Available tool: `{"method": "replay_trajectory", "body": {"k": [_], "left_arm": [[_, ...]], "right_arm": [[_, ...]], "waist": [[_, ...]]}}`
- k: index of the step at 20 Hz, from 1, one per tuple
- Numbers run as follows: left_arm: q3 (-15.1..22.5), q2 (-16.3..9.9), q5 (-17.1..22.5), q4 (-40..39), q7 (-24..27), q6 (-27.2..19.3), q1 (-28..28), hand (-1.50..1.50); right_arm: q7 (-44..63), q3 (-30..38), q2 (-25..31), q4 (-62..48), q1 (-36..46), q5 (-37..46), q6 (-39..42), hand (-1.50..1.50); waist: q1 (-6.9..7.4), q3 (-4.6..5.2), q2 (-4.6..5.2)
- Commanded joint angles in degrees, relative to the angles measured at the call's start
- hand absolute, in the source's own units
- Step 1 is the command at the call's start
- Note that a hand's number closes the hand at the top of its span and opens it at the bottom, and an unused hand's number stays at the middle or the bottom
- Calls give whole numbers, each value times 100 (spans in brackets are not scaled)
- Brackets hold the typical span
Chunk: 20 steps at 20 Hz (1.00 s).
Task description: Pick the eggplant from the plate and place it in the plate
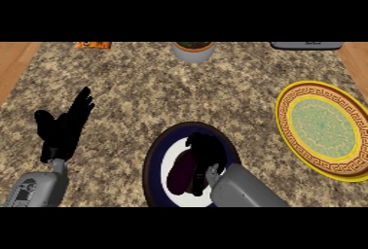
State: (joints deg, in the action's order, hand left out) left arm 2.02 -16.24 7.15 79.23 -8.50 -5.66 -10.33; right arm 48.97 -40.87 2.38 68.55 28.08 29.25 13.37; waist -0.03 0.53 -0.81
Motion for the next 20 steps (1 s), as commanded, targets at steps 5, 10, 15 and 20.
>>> {"method": "replay_trajectory", "body": {"k": [5, 10, 15, 20], "left_arm": [[-189, -179, 51, 169, -275, 81, -43, 0], [-65, 15, -114, 42, -1, 11, 233, 0], [-296, -156, 4, 31, -59, 75, 109, 0], [-306, -102, -89, -79, 38, 26, 29, 0]], "right_arm": [[-1594, -97, 441, 1242, -636, 403, -951, 150], [-1856, 82, 1127, 1546, -690, 1460, -2002, 150], [-1276, 543, 1295, 2409, -513, 2404, -2922, 150], [-824, 1055, 1786, 3052, -1028, 3257, -3464, 150]], "waist": [[-34, -57, 59], [-64, -54, 50], [-151, -51, 20], [-139, -52, 53]]}}
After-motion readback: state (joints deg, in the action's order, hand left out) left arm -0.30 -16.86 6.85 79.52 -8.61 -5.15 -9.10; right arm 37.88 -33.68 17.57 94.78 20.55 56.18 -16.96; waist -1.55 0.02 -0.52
